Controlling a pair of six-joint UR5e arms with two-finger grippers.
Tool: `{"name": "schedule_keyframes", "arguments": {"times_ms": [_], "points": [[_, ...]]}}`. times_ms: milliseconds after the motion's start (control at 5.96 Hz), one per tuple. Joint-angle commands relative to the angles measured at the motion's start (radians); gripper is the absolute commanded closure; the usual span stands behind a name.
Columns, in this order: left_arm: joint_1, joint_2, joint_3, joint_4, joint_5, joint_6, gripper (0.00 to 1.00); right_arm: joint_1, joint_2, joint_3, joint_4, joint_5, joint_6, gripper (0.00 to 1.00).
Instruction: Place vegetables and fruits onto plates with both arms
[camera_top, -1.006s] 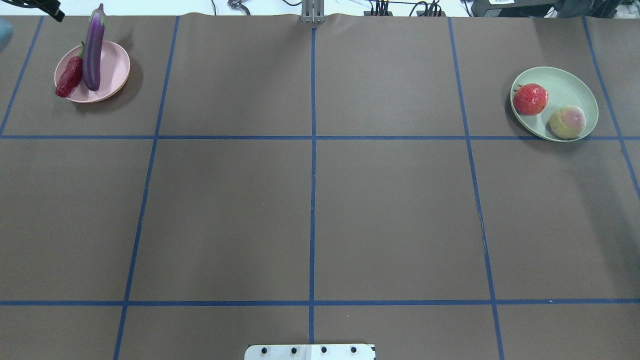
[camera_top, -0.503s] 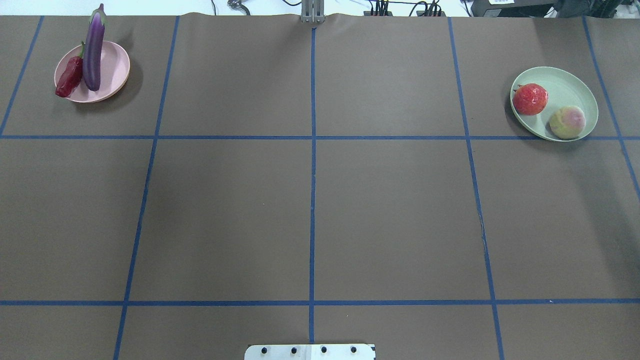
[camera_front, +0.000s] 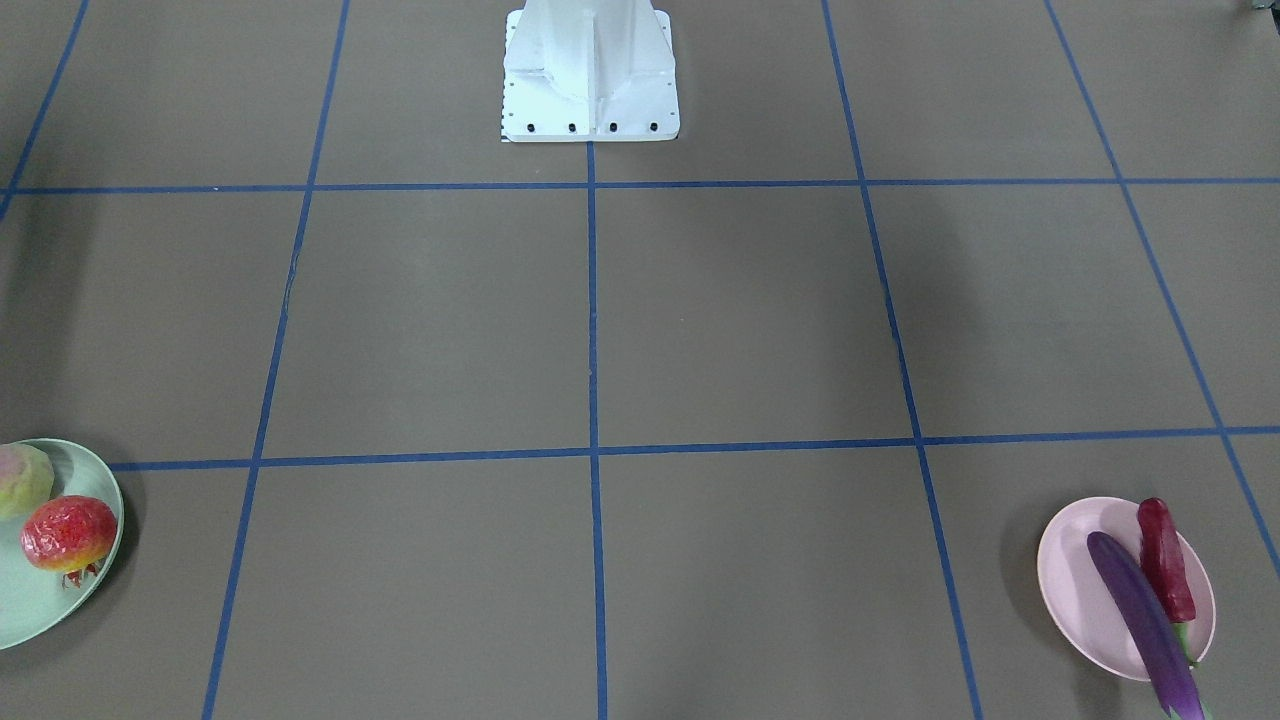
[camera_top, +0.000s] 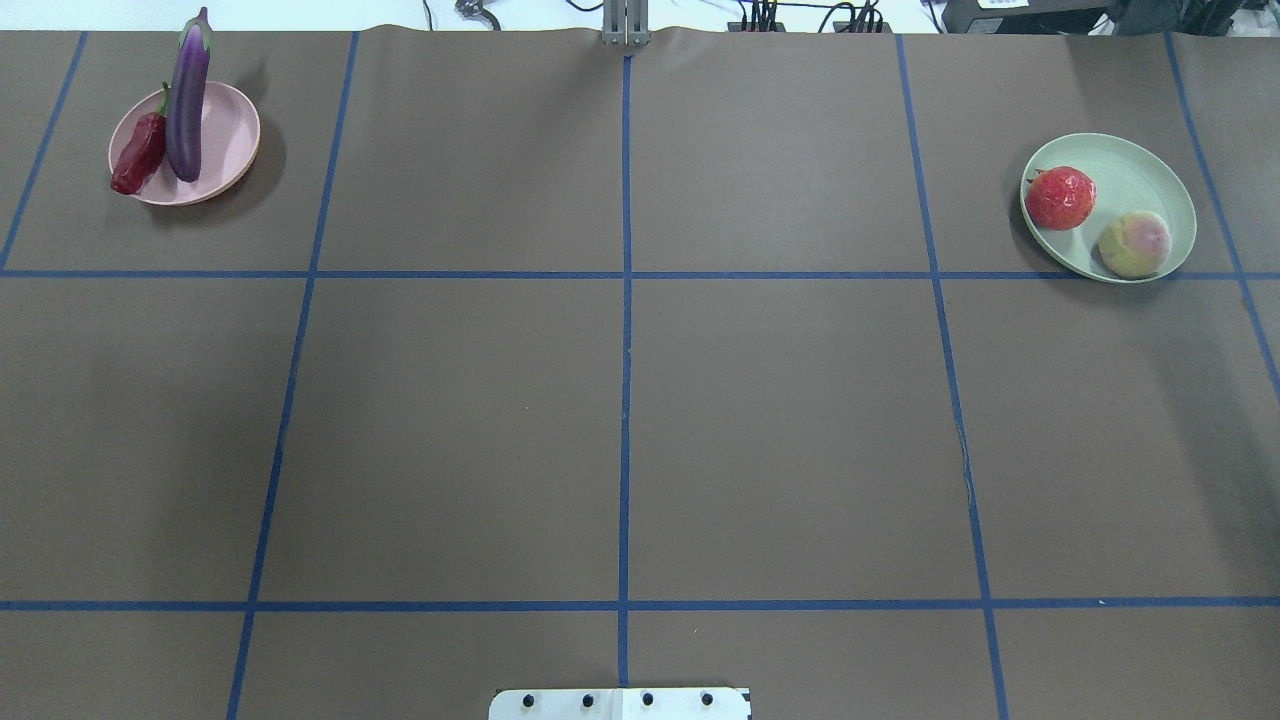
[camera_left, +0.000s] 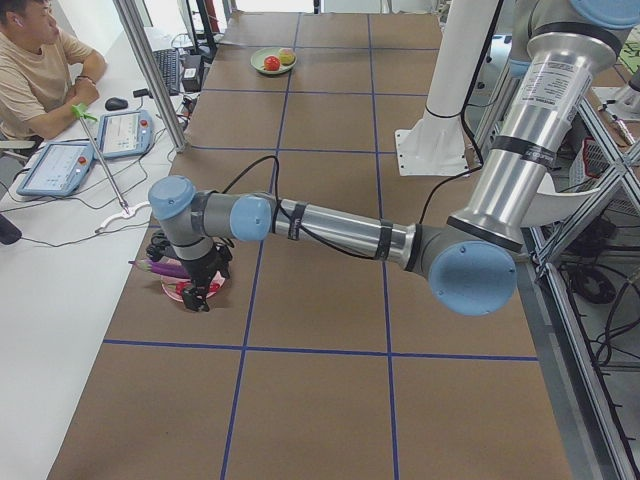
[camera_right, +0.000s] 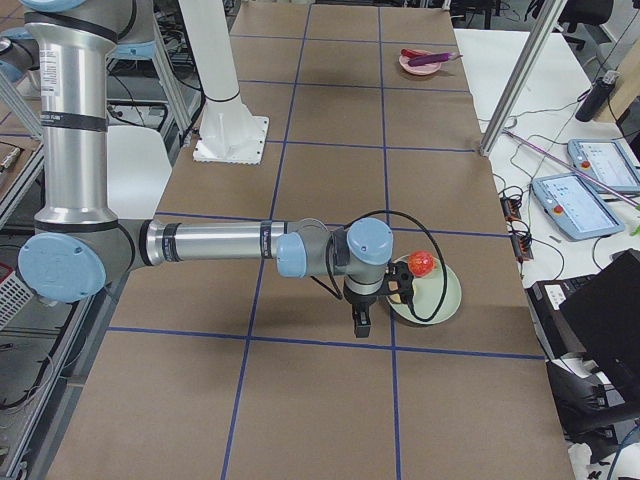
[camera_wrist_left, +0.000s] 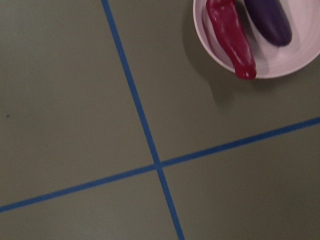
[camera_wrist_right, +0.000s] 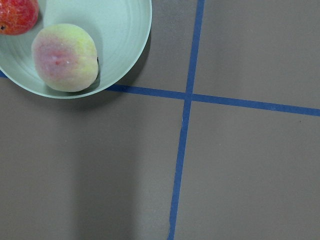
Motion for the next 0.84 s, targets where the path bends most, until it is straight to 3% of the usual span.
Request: {"name": "schedule_keyframes", "arguments": {"times_ms": [0,168,671], "points": [[-0.018,0.137,-0.040,-0.092,-0.083,0.010,0.00,0.000,-0.002,0.001,0.006,-0.001,0.000,0.00],[-0.034,0.143,-0.046,-0.091,-0.146,-0.001,0.00,0.000,-0.006,-0.001,0.030,-0.001,0.000,0.00],[-0.046,0.154,-0.054,-0.149,-0.130,0.007,0.00,0.000,-0.006,-0.002,0.032,-0.003,0.000,0.00]]}}
